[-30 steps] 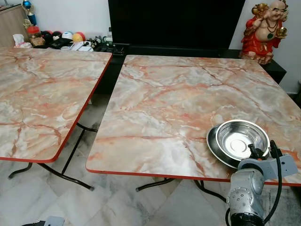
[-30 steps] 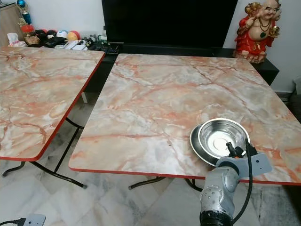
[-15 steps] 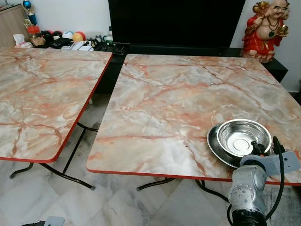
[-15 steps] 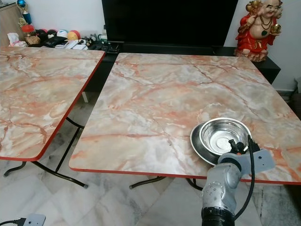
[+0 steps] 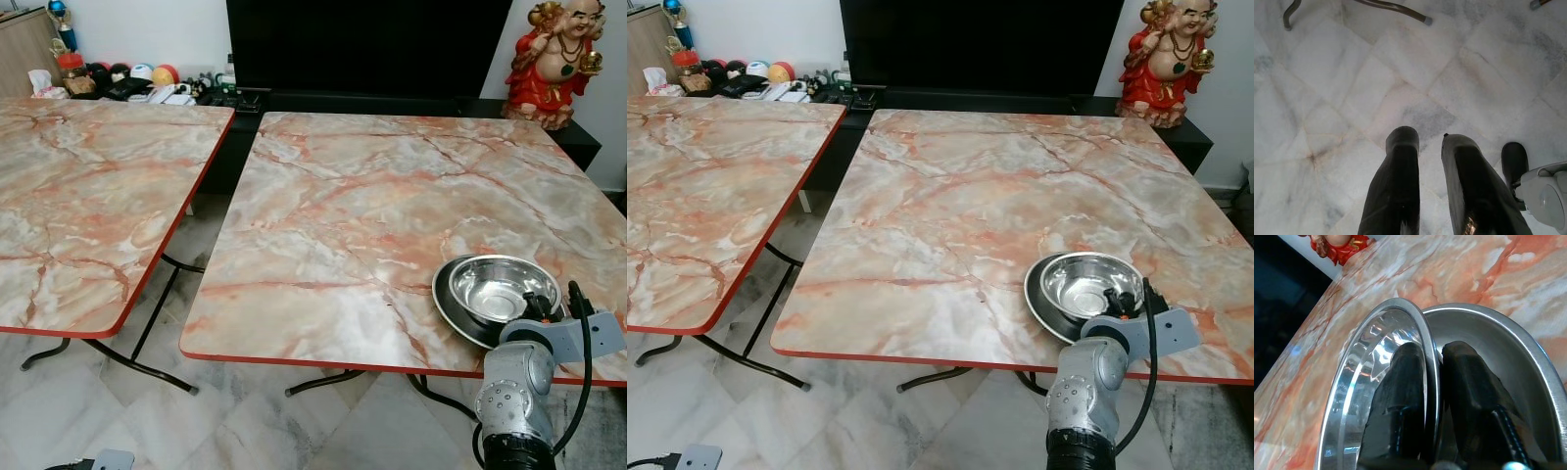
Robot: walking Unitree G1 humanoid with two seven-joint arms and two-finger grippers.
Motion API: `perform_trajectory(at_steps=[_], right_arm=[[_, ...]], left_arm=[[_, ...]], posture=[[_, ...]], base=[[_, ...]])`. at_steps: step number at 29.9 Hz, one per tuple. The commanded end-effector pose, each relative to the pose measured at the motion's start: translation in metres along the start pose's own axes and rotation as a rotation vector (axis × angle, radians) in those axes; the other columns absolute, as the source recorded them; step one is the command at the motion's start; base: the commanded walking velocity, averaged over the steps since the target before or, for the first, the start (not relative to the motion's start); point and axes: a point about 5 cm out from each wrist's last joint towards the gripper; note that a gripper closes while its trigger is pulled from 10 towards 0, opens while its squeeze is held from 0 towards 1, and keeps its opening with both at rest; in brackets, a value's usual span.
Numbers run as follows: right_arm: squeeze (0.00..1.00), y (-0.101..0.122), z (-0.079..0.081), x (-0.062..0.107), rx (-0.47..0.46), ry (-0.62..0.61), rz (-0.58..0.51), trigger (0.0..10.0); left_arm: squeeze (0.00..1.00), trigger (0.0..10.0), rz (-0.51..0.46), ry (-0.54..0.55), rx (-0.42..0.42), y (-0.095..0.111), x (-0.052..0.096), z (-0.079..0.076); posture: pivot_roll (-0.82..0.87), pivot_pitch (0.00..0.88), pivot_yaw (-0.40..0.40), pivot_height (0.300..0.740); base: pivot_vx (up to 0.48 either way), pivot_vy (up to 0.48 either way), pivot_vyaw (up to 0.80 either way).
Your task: Setting the table
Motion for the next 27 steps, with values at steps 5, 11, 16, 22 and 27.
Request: perform_trajectory(at_steps=[5, 11, 16, 22, 27], right_arm=[[0.00, -0.0042, -0.0065, 0.0023, 0.008, -0.026, 0.013, 10.0], [0.00, -0.0055, -0.0075, 0.0032, 0.006, -0.027, 0.019, 10.0], [0.00, -0.0093, -0.0054, 0.0042, 0.002, -0.013, 0.037, 10.0], [0.00, -0.0096, -0.0033, 0.0038, -0.001, -0.010, 0.038, 10.0], [0.00, -0.0085, -0.0057, 0.0040, -0.002, -0.017, 0.034, 10.0]], left_arm=[[0.00, 10.0, 0.012, 0.001, -0.023, -0.0044, 0.0015, 0.0016], [0.00, 10.0, 0.012, 0.000, -0.020, -0.0046, 0.0015, 0.0007], [0.00, 10.0, 0.016, 0.004, -0.019, -0.0057, 0.0020, 0.0024], [0.00, 10.0, 0.015, 0.007, -0.019, -0.0053, 0.0019, 0.0033], [0.00, 10.0, 0.015, 0.006, -0.019, -0.0055, 0.0021, 0.0037]], posture=[[0.05, 0.068, 0.010, 0.740], [0.05, 0.068, 0.007, 0.740], [0.05, 0.067, 0.009, 0.740], [0.05, 0.069, 0.009, 0.740], [0.05, 0.072, 0.011, 0.740]], base=[[0.000, 0.000, 0.00], [0.000, 0.000, 0.00], [0.000, 0.000, 0.00], [0.000, 0.000, 0.00], [0.000, 0.000, 0.00]])
Point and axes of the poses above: a point about 5 cm out from each wrist's last joint towards the gripper, its own x axis pointing back from the gripper into the wrist, its own y axis along the axis of the wrist's last joint, z = x × y, and after that the axes turned 7 degrees about x, right-handed
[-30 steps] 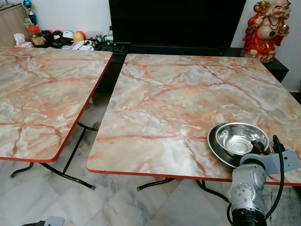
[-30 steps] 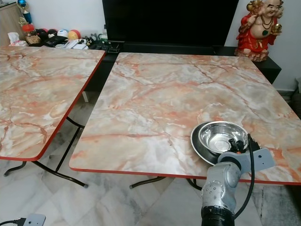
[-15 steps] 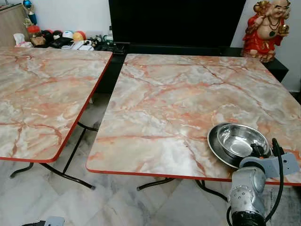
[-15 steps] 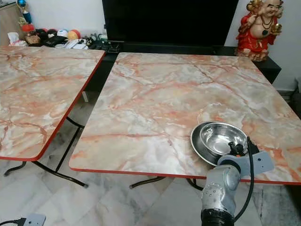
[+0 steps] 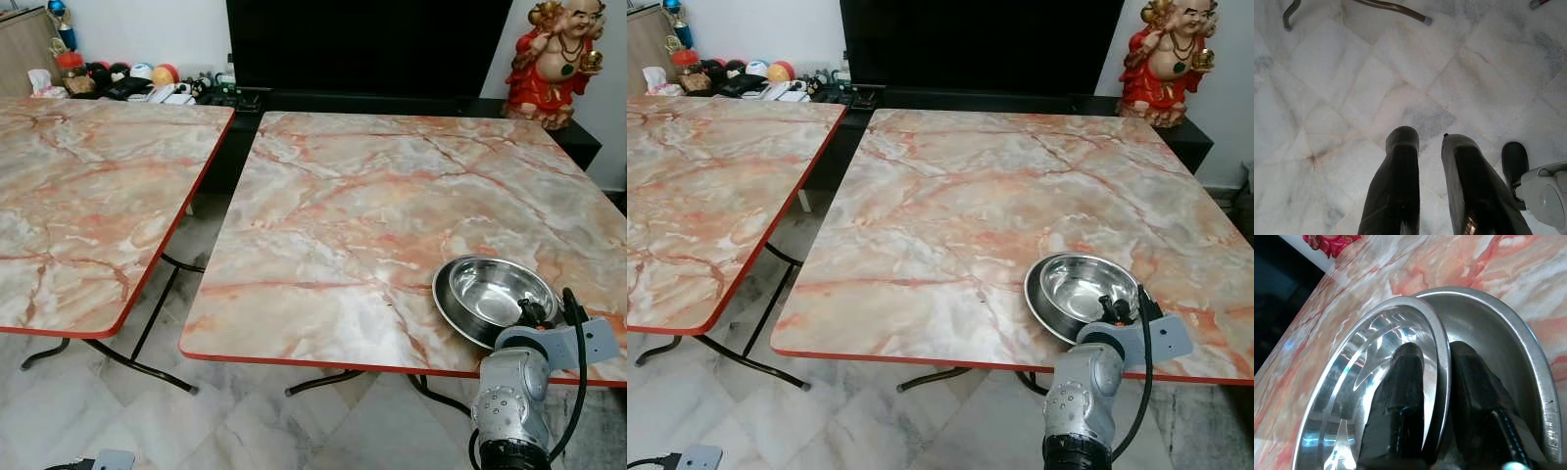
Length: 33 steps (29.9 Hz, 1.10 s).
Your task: Setting the table
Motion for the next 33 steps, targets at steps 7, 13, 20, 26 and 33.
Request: perform_trajectory(at_steps=[7, 13, 20, 26, 33], right_arm=[[0.46, 0.0012, -0.0049, 0.0001, 0.001, -0.017, -0.003, 10.0], [0.26, 0.0024, -0.0053, -0.0003, 0.011, -0.028, -0.013, 10.0], [0.00, 0.0048, -0.0083, 0.0001, 0.042, -0.034, -0.030, 10.0], [1.00, 0.0051, -0.0085, -0.0002, 0.041, -0.033, -0.030, 10.0], [0.00, 0.0061, -0.0091, 0.0003, 0.047, -0.037, -0.037, 10.0]], left_arm=[[0.00, 10.0, 0.015, 0.004, -0.019, -0.0054, 0.0021, 0.0036], [0.00, 10.0, 0.014, 0.006, -0.019, -0.0048, 0.0018, 0.0037], [0.00, 10.0, 0.017, 0.005, -0.020, -0.0059, 0.0021, 0.0032], [0.00, 10.0, 0.017, 0.002, -0.020, -0.0062, 0.0021, 0.0022], [0.00, 10.0, 0.017, 0.005, -0.018, -0.0068, 0.0023, 0.0019]], posture=[[0.05, 0.074, 0.012, 0.740], [0.05, 0.077, 0.012, 0.740], [0.05, 0.078, 0.010, 0.740], [0.05, 0.079, 0.009, 0.740], [0.05, 0.080, 0.008, 0.740]], base=[[0.000, 0.000, 0.00], [0.000, 0.000, 0.00], [0.000, 0.000, 0.00], [0.000, 0.000, 0.00], [0.000, 0.000, 0.00]])
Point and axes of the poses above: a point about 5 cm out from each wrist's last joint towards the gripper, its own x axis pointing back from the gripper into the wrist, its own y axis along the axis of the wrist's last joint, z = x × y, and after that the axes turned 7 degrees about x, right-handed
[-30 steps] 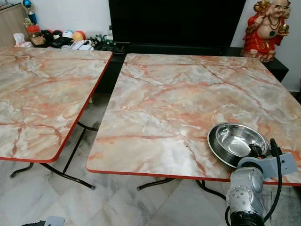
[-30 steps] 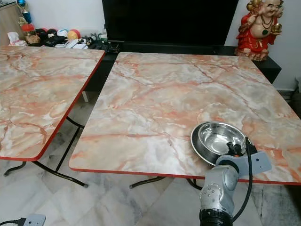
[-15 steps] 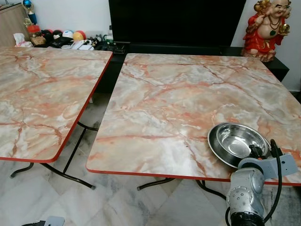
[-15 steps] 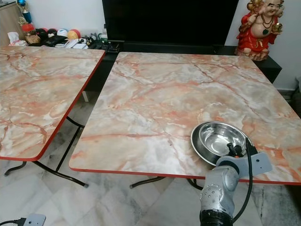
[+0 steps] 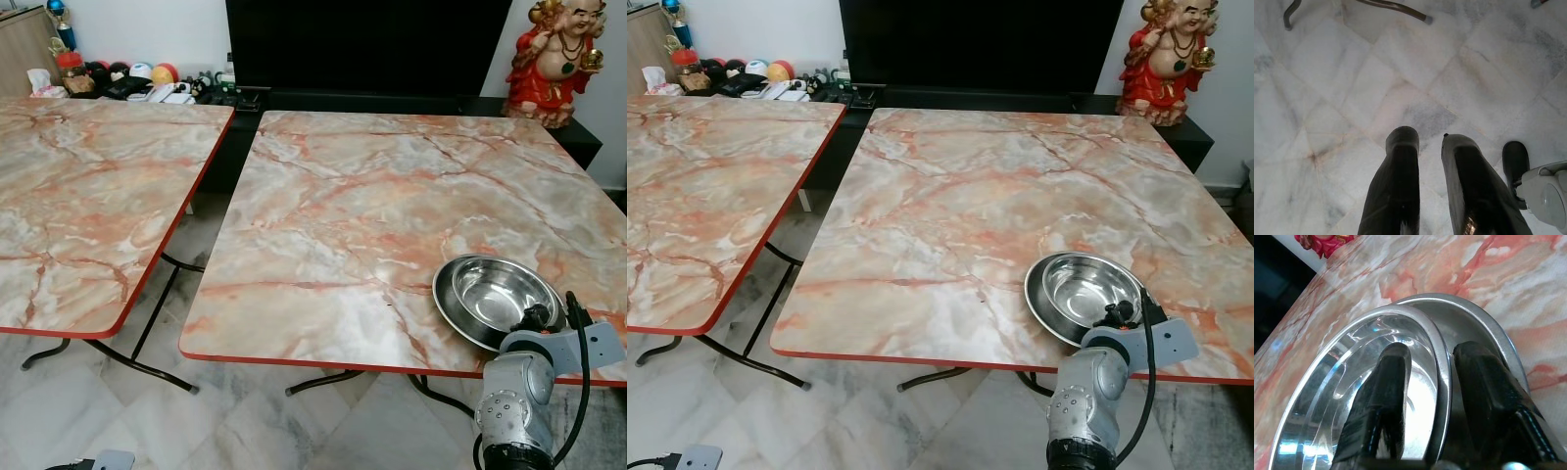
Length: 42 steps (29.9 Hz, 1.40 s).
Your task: Setting the table
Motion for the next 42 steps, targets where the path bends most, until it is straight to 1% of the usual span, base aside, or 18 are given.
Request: perform_trajectory(at_steps=[1, 12, 19, 21, 22, 23, 26, 28, 30, 31, 32, 34, 35, 36, 37, 38, 41, 42], right_arm=[[0.00, 0.004, -0.002, 0.001, 0.003, -0.008, -0.022, 10.0], [0.00, 0.017, 0.004, 0.002, 0.024, 0.015, -0.101, 10.0], [0.00, 0.022, 0.002, 0.003, 0.038, 0.001, -0.132, 10.0], [0.00, 0.029, 0.002, 0.005, 0.150, 0.007, -0.199, 10.0], [0.00, 0.031, 0.003, 0.006, 0.183, 0.014, -0.222, 10.0], [0.00, 0.038, 0.008, 0.008, 0.253, 0.050, -0.278, 10.0], [0.00, 0.052, 0.016, 0.011, 0.330, 0.117, -0.367, 10.0], [0.00, 0.057, 0.018, 0.012, 0.364, 0.142, -0.386, 10.0], [0.00, 0.066, 0.019, 0.013, 0.450, 0.190, -0.438, 10.0], [0.00, 0.066, 0.019, 0.013, 0.450, 0.190, -0.438, 10.0], [0.00, 0.068, 0.023, 0.014, 0.509, 0.264, -0.454, 10.0], [0.00, 0.068, 0.025, 0.014, 0.527, 0.287, -0.456, 10.0], [0.00, 0.063, 0.031, 0.015, 0.562, 0.381, -0.433, 10.0], [0.00, 0.061, 0.033, 0.017, 0.579, 0.421, -0.419, 10.0], [0.00, 0.061, 0.033, 0.017, 0.579, 0.421, -0.419, 10.0], [0.00, 0.054, 0.038, 0.019, 0.617, 0.515, -0.380, 10.0], [0.00, 0.042, 0.043, 0.021, 0.657, 0.635, -0.306, 10.0], [0.00, 0.041, 0.043, 0.022, 0.669, 0.646, -0.303, 10.0]], left_arm=[[0.00, 10.0, 0.016, 0.004, -0.017, -0.006, 0.002, 0.002], [0.00, 10.0, 0.015, 0.005, -0.016, -0.006, 0.002, 0.002], [0.00, 10.0, 0.017, 0.004, -0.013, -0.006, 0.002, 0.002], [0.00, 10.0, 0.018, 0.006, -0.011, -0.007, 0.002, 0.002], [0.00, 10.0, 0.019, 0.006, -0.010, -0.007, 0.002, 0.002], [0.00, 10.0, 0.019, 0.007, -0.009, -0.007, 0.003, 0.003], [0.00, 10.0, 0.018, 0.007, -0.006, -0.007, 0.003, 0.002], [0.00, 10.0, 0.018, 0.007, -0.004, -0.008, 0.003, 0.002], [0.00, 10.0, 0.019, 0.005, -0.004, -0.008, 0.003, 0.001], [0.00, 10.0, 0.019, 0.005, -0.004, -0.008, 0.003, 0.001], [0.00, 10.0, 0.018, 0.004, -0.003, -0.008, 0.002, 0.000], [0.00, 10.0, 0.018, 0.003, -0.002, -0.007, 0.002, 0.000], [0.00, 10.0, 0.016, 0.003, -0.001, -0.006, 0.002, -0.001], [0.00, 10.0, 0.014, 0.003, 0.000, -0.005, 0.001, -0.001], [0.00, 10.0, 0.014, 0.003, 0.000, -0.005, 0.001, -0.001], [0.00, 10.0, 0.011, 0.002, 0.001, -0.004, 0.001, -0.001], [0.00, 10.0, 0.006, 0.004, 0.004, -0.002, 0.000, -0.001], [0.00, 10.0, 0.005, 0.005, 0.005, -0.002, 0.000, 0.000]], posture=[[0.05, 0.080, 0.008, 0.740], [0.05, 0.080, 0.007, 0.740], [0.06, 0.083, 0.007, 0.740], [0.05, 0.087, 0.005, 0.740], [0.05, 0.087, 0.005, 0.740], [0.05, 0.089, 0.004, 0.740], [0.05, 0.091, 0.001, 0.740], [0.04, 0.090, 0.001, 0.740], [0.04, 0.085, 0.001, 0.740], [0.04, 0.085, 0.001, 0.740], [0.04, 0.075, -0.002, 0.740], [0.04, 0.075, -0.002, 0.740], [0.03, 0.069, -0.008, 0.740], [0.03, 0.069, -0.008, 0.740], [0.03, 0.069, -0.008, 0.740], [0.03, 0.066, -0.009, 0.740], [0.03, 0.060, -0.010, 0.740], [0.03, 0.054, -0.009, 0.740]], base=[[0.000, 0.000, 0.00], [0.000, 0.000, 0.00], [0.000, 0.000, 0.00], [0.000, 0.000, 0.00], [0.000, 0.000, 0.00], [0.000, 0.000, 0.00], [0.000, 0.000, 0.00], [0.000, 0.000, 0.00], [0.000, 0.000, 0.00], [0.000, 0.000, 0.00], [0.000, 0.000, 0.00], [0.000, 0.000, 0.00], [0.000, 0.000, 0.00], [0.000, 0.000, 0.00], [0.000, 0.000, 0.00], [0.000, 0.000, 0.00], [0.000, 0.000, 0.00], [0.000, 0.000, 0.00]])
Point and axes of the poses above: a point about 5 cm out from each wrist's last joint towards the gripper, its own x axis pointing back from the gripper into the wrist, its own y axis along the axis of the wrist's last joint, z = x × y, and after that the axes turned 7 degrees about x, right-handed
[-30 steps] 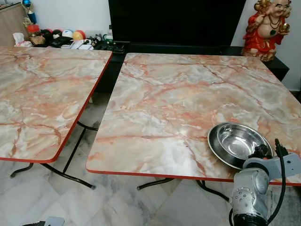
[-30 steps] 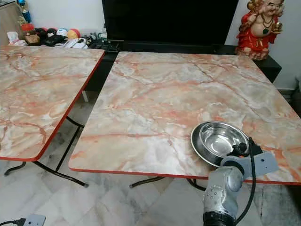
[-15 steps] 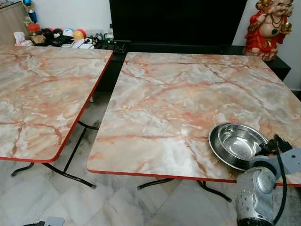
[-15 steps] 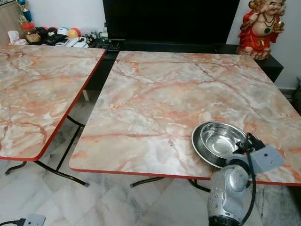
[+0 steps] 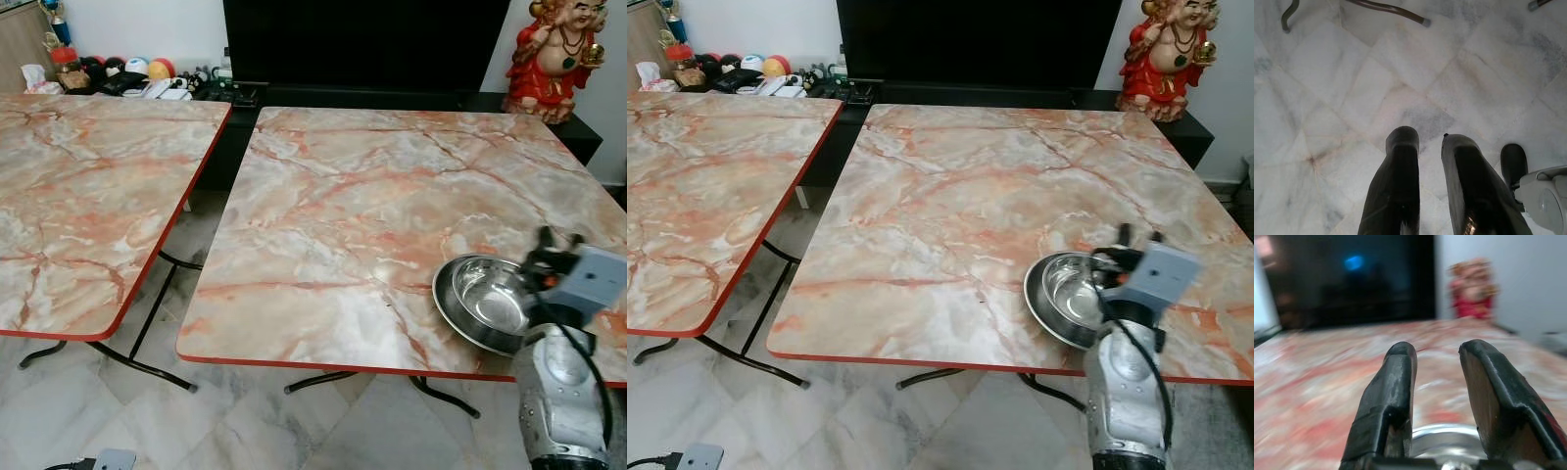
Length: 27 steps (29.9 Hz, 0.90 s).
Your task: Setting the table
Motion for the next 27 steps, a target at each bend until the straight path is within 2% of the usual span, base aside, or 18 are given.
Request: perform_trajectory(at_steps=[1, 3, 19, 24, 27], right_arm=[[0.00, -0.004, 0.001, 0.002, 0.014, 0.047, 0.024, 10.0], [0.00, -0.004, 0.005, 0.003, 0.020, 0.086, 0.017, 10.0], [0.00, -0.006, 0.015, 0.008, -0.052, 0.088, 0.014, 10.0], [0.00, -0.001, 0.014, 0.007, -0.014, 0.093, -0.024, 10.0], [0.00, 0.003, 0.015, 0.005, 0.006, 0.121, -0.041, 10.0]], left_arm=[[0.00, 10.0, 0.017, 0.008, 0.003, -0.006, 0.002, 0.002], [0.00, 10.0, 0.008, 0.005, 0.014, -0.005, 0.002, 0.002], [0.00, 10.0, 0.013, -0.011, 0.016, -0.005, 0.001, -0.002], [0.00, 10.0, 0.028, -0.016, 0.016, -0.007, 0.001, -0.006], [0.00, 10.0, 0.031, -0.015, 0.027, -0.008, 0.001, -0.006]], posture=[[0.03, 0.054, -0.009, 0.740], [0.03, 0.042, -0.010, 0.740], [0.02, 0.000, -0.009, 0.740], [0.02, 0.000, -0.011, 0.740], [0.02, 0.008, -0.013, 0.740]], base=[[0.000, 0.000, 0.00], [0.000, 0.000, 0.00], [0.000, 0.000, 0.00], [0.000, 0.000, 0.00], [0.000, 0.000, 0.80]])
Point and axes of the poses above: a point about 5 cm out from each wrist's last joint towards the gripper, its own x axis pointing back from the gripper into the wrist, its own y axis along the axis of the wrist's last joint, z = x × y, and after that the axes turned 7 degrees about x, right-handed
